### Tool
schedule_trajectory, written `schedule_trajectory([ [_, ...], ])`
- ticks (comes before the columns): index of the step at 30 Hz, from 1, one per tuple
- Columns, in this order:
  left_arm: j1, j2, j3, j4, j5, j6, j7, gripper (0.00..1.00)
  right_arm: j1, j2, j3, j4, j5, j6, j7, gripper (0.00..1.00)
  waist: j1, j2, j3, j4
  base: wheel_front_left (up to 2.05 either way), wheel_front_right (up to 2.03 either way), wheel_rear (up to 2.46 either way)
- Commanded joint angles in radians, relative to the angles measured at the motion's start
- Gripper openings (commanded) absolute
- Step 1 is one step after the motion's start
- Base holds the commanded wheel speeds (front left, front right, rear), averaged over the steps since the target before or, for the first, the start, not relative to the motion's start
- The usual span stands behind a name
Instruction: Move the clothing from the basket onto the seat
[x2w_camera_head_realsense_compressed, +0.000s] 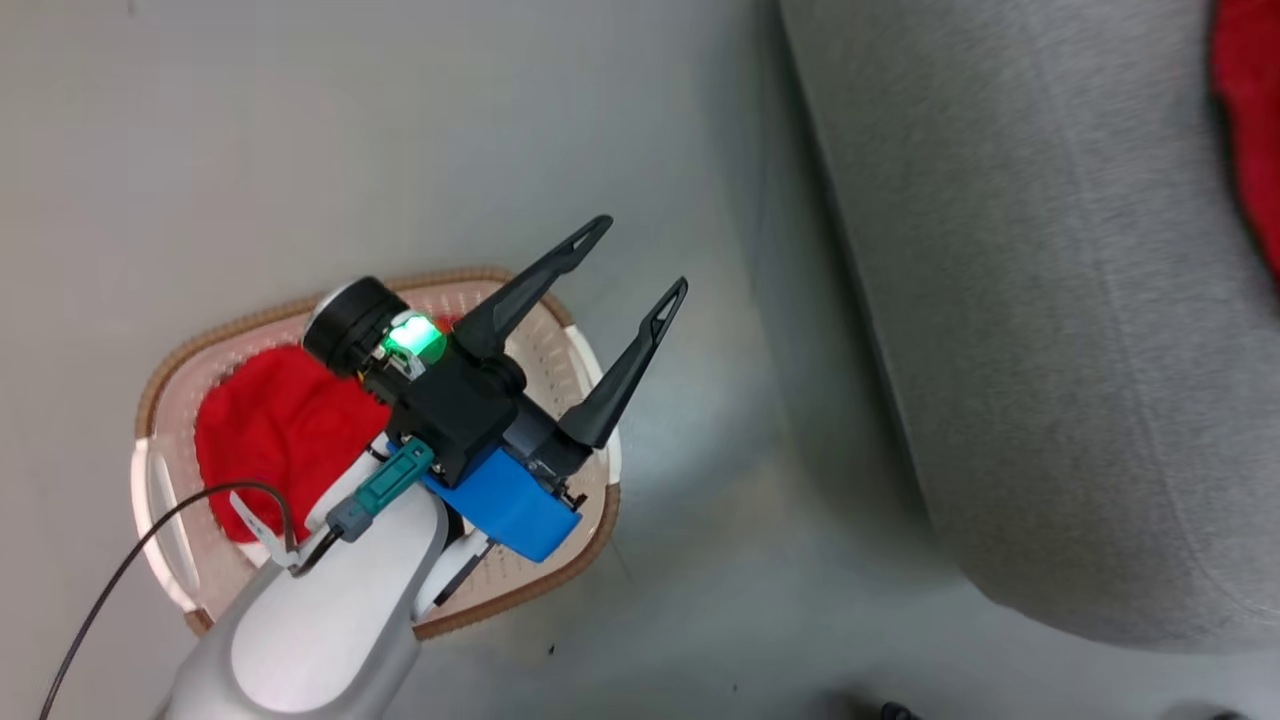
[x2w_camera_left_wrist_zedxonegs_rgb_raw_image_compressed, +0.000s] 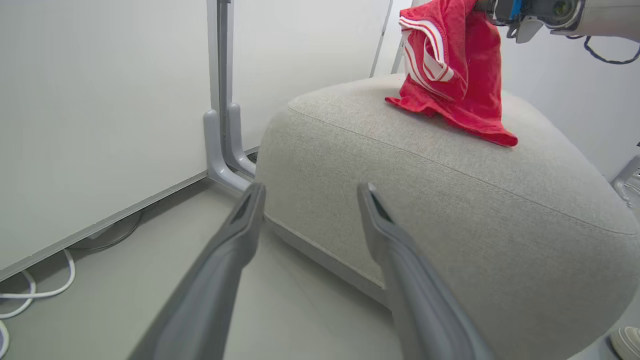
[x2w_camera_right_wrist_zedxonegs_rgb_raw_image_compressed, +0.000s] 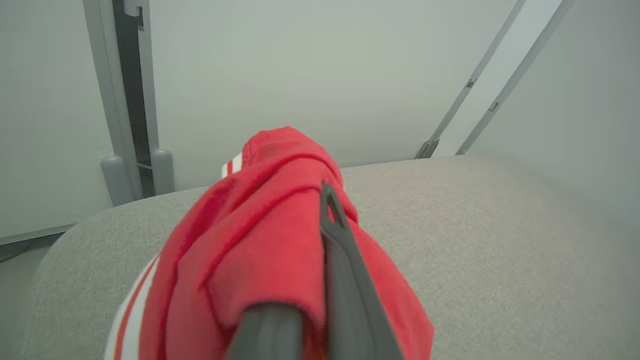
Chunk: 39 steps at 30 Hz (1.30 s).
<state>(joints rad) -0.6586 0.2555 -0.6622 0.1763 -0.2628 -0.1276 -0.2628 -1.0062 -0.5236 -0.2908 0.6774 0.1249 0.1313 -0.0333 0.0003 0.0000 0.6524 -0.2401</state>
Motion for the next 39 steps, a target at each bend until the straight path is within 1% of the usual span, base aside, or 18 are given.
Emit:
schedule_trajectory([
  [1,-0.023,0.004,-0.003,-0.006,0.002,-0.004,-0.004,1.0,-0.001,0.013,-0.012,0.01,-0.018,-0.001,-0.013,0.0,-0.0003,0.0,0.081,0.049,0.0,0.0,0.0],
  [6,-0.039,-0.005,-0.022,-0.008,0.003,-0.004,-0.004,1.0,0.053,0.036,-0.038,0.052,-0.044,-0.001,-0.028,0.0,-0.0003,0.0,0.089,0.066,0.0,0.0,0.0],
  [9,-0.039,-0.008,-0.028,-0.008,-0.003,-0.004,-0.004,1.0,0.068,0.04,-0.059,0.063,-0.052,-0.001,-0.038,0.0,-0.0003,0.0,0.084,0.071,0.0,0.0,0.0],
  [12,-0.024,-0.009,-0.022,-0.004,-0.009,-0.004,-0.004,1.0,0.08,0.057,-0.07,0.063,-0.069,-0.001,-0.038,0.0,-0.0003,0.0,0.066,0.071,0.0,0.0,0.0],
  [13,-0.016,-0.01,-0.02,-0.002,-0.009,-0.004,-0.004,1.0,0.084,0.063,-0.075,0.06,-0.077,-0.001,-0.038,0.39,-0.0003,0.0,0.057,0.071,0.0,0.0,0.0],
  [14,-0.01,-0.012,-0.018,0.0,-0.012,-0.004,-0.004,1.0,0.088,0.069,-0.079,0.057,-0.083,-0.001,-0.035,0.95,-0.0003,0.0,0.049,0.072,0.0,0.0,0.0],
  [15,-0.003,-0.014,-0.015,0.003,-0.015,-0.004,-0.004,1.0,0.094,0.076,-0.082,0.054,-0.088,-0.001,-0.033,1.0,-0.0003,0.0,0.038,0.073,0.0,0.0,0.0],
  [19,0.031,-0.029,0.001,0.013,-0.025,-0.004,-0.004,1.0,0.133,0.11,-0.079,0.027,-0.13,-0.001,-0.017,1.0,-0.0003,0.0,-0.025,0.08,0.0,0.0,0.0],
  [22,0.076,-0.046,0.031,0.028,-0.036,-0.004,-0.004,1.0,0.193,0.161,-0.078,-0.017,-0.163,-0.001,-0.006,1.0,-0.0003,0.0,-0.104,0.088,0.0,0.0,0.0],
  [25,0.134,-0.074,0.065,0.043,-0.044,-0.004,-0.004,1.0,0.271,0.165,-0.049,-0.058,-0.176,-0.001,0.022,1.0,-0.0003,0.0,-0.194,0.1,0.0,0.0,0.0],
  [28,0.197,-0.096,0.1,0.06,-0.051,-0.004,-0.004,1.0,0.352,0.16,0.001,-0.107,-0.15,-0.001,0.039,1.0,-0.0003,0.0,-0.286,0.119,0.0,0.0,0.0],
  [32,0.282,-0.126,0.152,0.078,-0.043,-0.004,-0.004,1.0,0.467,0.159,0.051,-0.207,-0.086,-0.001,0.046,1.0,-0.0003,0.0,-0.391,0.149,0.0,0.0,0.0],
  [37,0.373,-0.144,0.238,0.089,-0.03,-0.004,-0.004,1.0,0.614,0.173,0.103,-0.376,-0.01,-0.001,0.063,1.0,-0.0003,0.0,-0.479,0.192,0.0,0.0,0.0],
  [39,0.404,-0.15,0.277,0.09,-0.023,-0.004,-0.004,1.0,0.675,0.194,0.118,-0.449,0.011,-0.001,0.068,1.0,-0.0003,0.0,-0.504,0.208,0.0,0.0,0.0],
])
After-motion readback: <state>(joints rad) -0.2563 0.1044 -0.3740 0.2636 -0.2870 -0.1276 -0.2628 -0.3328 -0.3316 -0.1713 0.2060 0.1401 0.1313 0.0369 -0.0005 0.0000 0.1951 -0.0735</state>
